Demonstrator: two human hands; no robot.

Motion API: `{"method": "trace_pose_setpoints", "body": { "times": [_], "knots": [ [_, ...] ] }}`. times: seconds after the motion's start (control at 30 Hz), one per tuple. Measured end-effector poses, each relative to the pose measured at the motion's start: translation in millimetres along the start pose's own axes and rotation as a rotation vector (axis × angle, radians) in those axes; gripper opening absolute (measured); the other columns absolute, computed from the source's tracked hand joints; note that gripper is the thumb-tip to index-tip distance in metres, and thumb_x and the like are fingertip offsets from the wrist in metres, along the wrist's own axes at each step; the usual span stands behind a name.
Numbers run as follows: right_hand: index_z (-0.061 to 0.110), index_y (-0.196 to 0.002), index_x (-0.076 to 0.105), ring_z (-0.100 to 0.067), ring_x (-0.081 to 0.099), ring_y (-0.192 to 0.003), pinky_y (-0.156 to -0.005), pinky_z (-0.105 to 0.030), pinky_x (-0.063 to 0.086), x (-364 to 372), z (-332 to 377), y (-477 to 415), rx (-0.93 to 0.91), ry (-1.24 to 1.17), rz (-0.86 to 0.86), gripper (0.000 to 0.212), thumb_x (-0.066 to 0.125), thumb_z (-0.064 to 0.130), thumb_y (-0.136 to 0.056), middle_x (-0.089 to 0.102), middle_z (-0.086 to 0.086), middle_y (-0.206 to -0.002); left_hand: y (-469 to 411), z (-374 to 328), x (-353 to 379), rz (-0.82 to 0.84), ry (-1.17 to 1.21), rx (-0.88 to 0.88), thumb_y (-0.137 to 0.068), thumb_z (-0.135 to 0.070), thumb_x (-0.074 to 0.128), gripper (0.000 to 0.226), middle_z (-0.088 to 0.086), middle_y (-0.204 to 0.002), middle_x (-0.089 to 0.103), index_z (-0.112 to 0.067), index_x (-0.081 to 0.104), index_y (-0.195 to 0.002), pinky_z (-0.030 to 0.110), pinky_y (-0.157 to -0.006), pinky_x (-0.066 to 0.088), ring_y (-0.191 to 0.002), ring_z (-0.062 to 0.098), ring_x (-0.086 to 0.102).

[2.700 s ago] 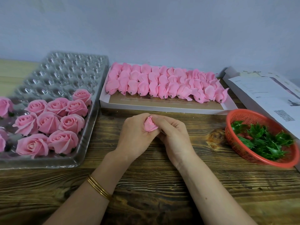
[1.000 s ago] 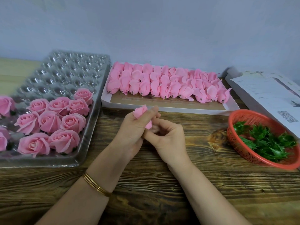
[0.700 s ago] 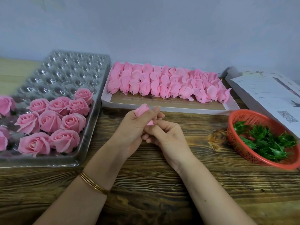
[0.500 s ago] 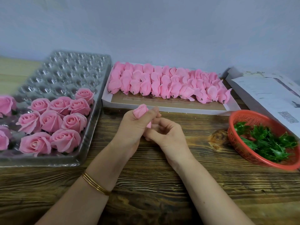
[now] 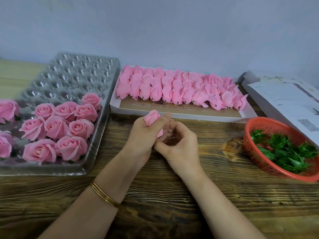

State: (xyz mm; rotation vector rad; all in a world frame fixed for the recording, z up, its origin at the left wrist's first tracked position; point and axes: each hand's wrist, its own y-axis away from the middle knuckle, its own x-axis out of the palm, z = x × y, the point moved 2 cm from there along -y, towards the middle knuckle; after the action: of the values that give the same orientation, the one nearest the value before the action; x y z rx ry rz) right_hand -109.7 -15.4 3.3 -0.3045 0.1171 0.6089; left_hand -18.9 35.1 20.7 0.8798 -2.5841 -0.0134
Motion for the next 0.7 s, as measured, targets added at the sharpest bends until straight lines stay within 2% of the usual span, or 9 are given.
{"method": "trace_pose_setpoints", "body": {
  "times": [0.17,0.27,0.43,0.5,0.6,0.67,0.7],
  "knots": [
    [0.023,-0.085,0.066,-0.004,0.064,-0.066,-0.064,-0.019,0.049,0.3,-0.8,0.6,-0.017,0.02,-0.031,0.025,0.084,0.019,-0.067,0.069,0.014,-0.075,1.3,1.0,1.0,0.014,0.0,-0.003,-0.091,-0.018,0.067,0.017,0.005,-0.066,0.066,-0.005,0.069,-0.08,0.021,-0.061,0.056,-0.061,0.011,0.065],
    [0.019,-0.082,0.068,-0.003,0.06,-0.062,-0.062,-0.022,0.049,-1.4,-0.3,-0.1,-0.005,-0.02,-0.022,0.021,0.084,0.012,-0.07,0.067,0.012,-0.069,0.4,0.9,0.6,0.031,0.008,-0.01,-0.09,-0.019,0.067,0.018,0.006,-0.066,0.065,-0.006,0.069,-0.077,0.021,-0.06,0.055,-0.061,0.012,0.064],
    [0.006,-0.082,0.073,-0.009,0.056,-0.064,-0.067,-0.022,0.049,-0.7,-1.6,-3.1,0.077,-0.191,0.061,0.006,0.076,0.002,-0.079,0.063,0.002,-0.064,-1.1,-1.6,-1.0,0.081,-0.03,-0.024,-0.073,-0.035,0.07,0.027,0.009,-0.076,0.066,-0.008,0.072,-0.077,0.029,-0.068,0.054,-0.072,0.02,0.064],
    [0.004,-0.082,0.074,-0.015,0.056,-0.065,-0.065,-0.022,0.049,0.1,-2.6,-4.1,0.151,-0.291,0.109,0.006,0.071,0.0,-0.084,0.063,-0.008,-0.067,-0.5,-2.2,-1.2,0.093,-0.056,-0.022,-0.072,-0.039,0.069,0.032,0.01,-0.076,0.064,-0.008,0.072,-0.08,0.031,-0.061,0.046,-0.068,0.025,0.055],
    [0.011,-0.078,0.075,-0.013,0.06,-0.063,-0.062,-0.019,0.051,1.9,-4.4,-5.6,0.269,-0.458,0.184,0.015,0.068,0.001,-0.087,0.067,-0.007,-0.066,-1.3,-1.6,-2.7,0.081,-0.081,-0.019,-0.07,-0.045,0.069,0.036,0.005,-0.073,0.067,-0.011,0.074,-0.08,0.023,-0.045,0.035,-0.064,0.024,0.045],
    [0.011,-0.082,0.075,-0.013,0.061,-0.066,-0.064,-0.02,0.051,2.7,-4.6,-5.7,0.284,-0.5,0.202,0.005,0.072,0.007,-0.082,0.068,-0.006,-0.069,-1.5,-1.4,-3.2,0.064,-0.072,-0.006,-0.069,-0.045,0.07,0.034,0.012,-0.075,0.066,-0.013,0.074,-0.078,0.024,-0.045,0.037,-0.063,0.023,0.051],
    [0.011,-0.085,0.074,-0.012,0.062,-0.067,-0.065,-0.02,0.051,2.9,-5.0,-5.5,0.265,-0.487,0.19,0.008,0.074,0.008,-0.077,0.069,-0.004,-0.071,-1.6,-1.2,-3.2,0.056,-0.063,0.0,-0.07,-0.043,0.07,0.032,0.013,-0.073,0.066,-0.013,0.074,-0.077,0.025,-0.048,0.04,-0.061,0.021,0.057]
  ]
}}
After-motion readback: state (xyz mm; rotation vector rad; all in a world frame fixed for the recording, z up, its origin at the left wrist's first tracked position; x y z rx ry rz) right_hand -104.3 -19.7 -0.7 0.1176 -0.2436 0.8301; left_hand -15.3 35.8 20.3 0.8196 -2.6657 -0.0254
